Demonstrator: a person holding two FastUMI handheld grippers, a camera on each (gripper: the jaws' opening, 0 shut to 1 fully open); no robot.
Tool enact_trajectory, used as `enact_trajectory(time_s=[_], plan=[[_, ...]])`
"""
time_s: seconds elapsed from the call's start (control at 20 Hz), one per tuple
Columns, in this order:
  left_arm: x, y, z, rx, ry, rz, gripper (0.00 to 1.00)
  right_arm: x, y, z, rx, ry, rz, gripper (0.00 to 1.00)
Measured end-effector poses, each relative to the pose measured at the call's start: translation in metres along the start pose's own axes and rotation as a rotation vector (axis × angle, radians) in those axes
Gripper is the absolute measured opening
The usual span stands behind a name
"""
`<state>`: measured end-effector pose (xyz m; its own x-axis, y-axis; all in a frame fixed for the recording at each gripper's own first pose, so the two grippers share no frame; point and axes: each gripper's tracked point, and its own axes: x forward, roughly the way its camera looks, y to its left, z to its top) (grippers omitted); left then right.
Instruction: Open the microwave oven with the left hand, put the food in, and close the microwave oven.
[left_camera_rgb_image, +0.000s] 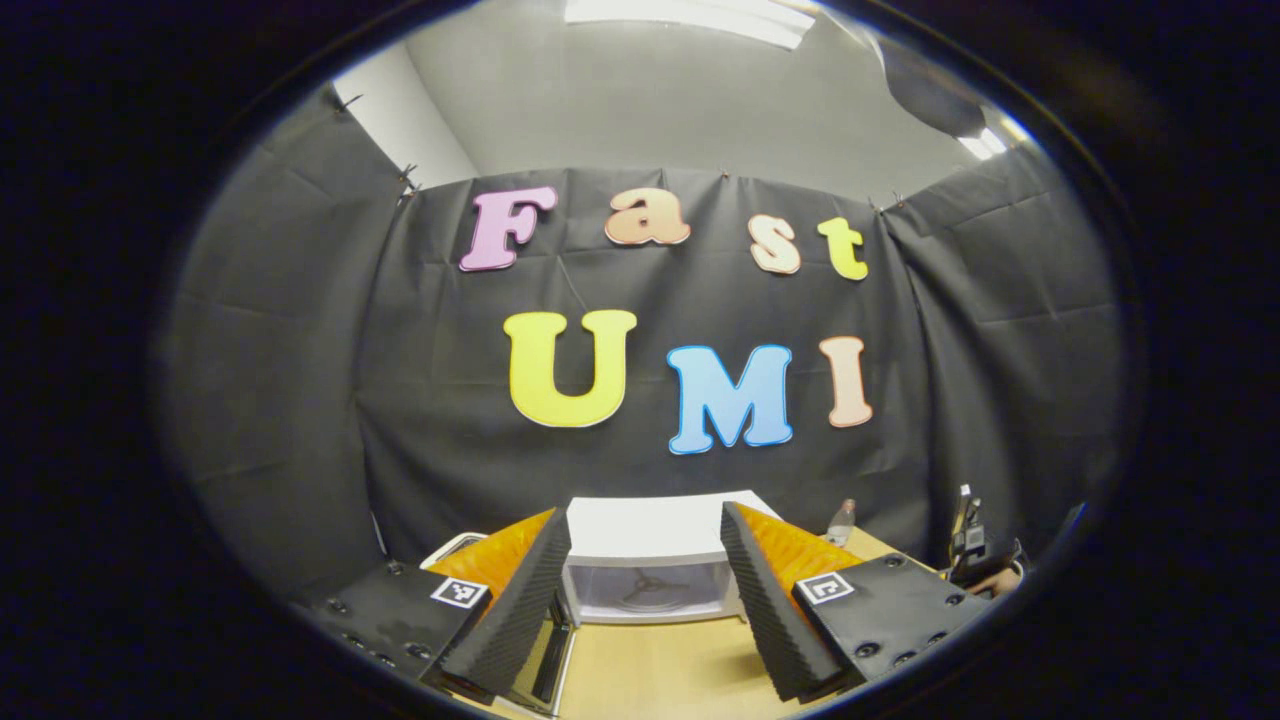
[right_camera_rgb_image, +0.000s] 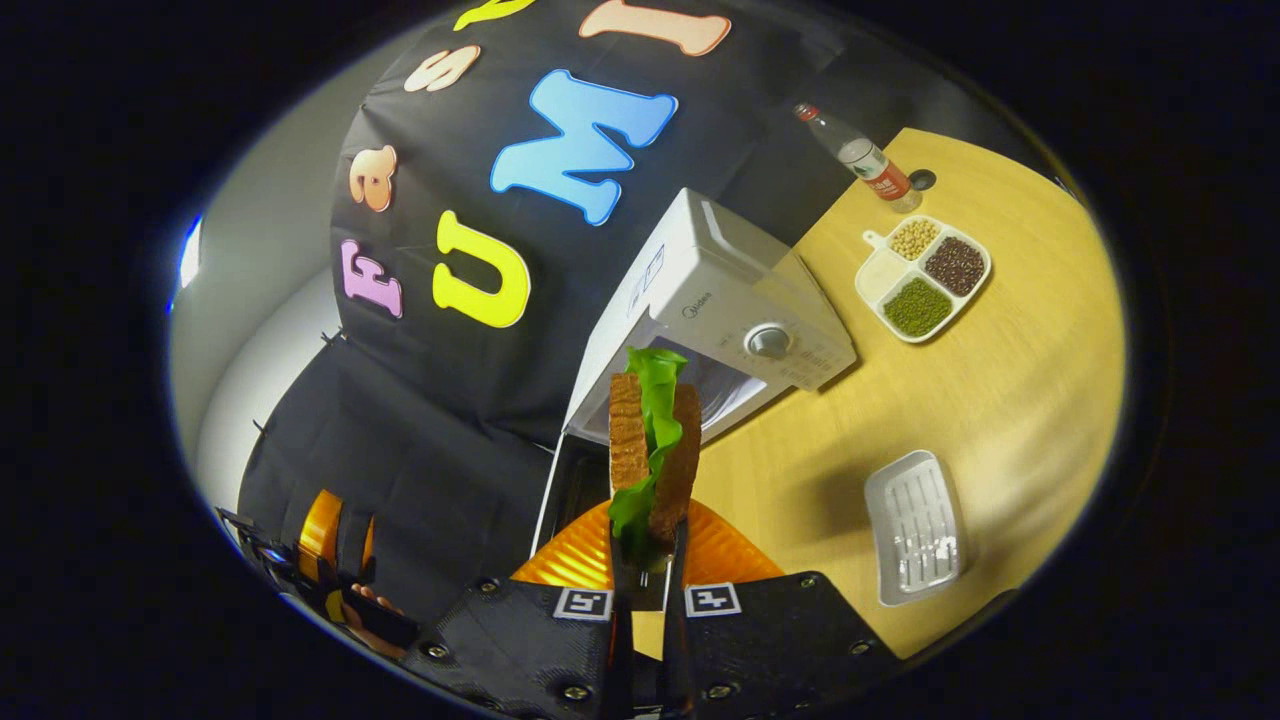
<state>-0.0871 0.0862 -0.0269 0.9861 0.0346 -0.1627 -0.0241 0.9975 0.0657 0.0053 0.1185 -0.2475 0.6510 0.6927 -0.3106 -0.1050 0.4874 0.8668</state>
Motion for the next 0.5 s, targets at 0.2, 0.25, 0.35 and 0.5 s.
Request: enact_trajectory(time_s=[0.2,0.25,0.35,0.5], plan=[[-0.004,0.045,0.001,0.006,-0.014,0.0,0.97,0.046,0.005,-0.008,0.051,-0.053,-0.024,0.12],[-0.004,0.054,0.002,0.001,-0.019,-0.002,0.97,0.058,0.006,-0.009,0.058,-0.066,-0.03,0.12],[-0.006,0.078,0.002,-0.012,-0.023,-0.007,0.97,0.083,0.005,-0.014,0.071,-0.088,-0.05,0.12],[-0.01,0.11,0.0,-0.021,-0.034,-0.01,0.96,0.122,0.008,-0.015,0.124,-0.141,-0.05,0.12]])
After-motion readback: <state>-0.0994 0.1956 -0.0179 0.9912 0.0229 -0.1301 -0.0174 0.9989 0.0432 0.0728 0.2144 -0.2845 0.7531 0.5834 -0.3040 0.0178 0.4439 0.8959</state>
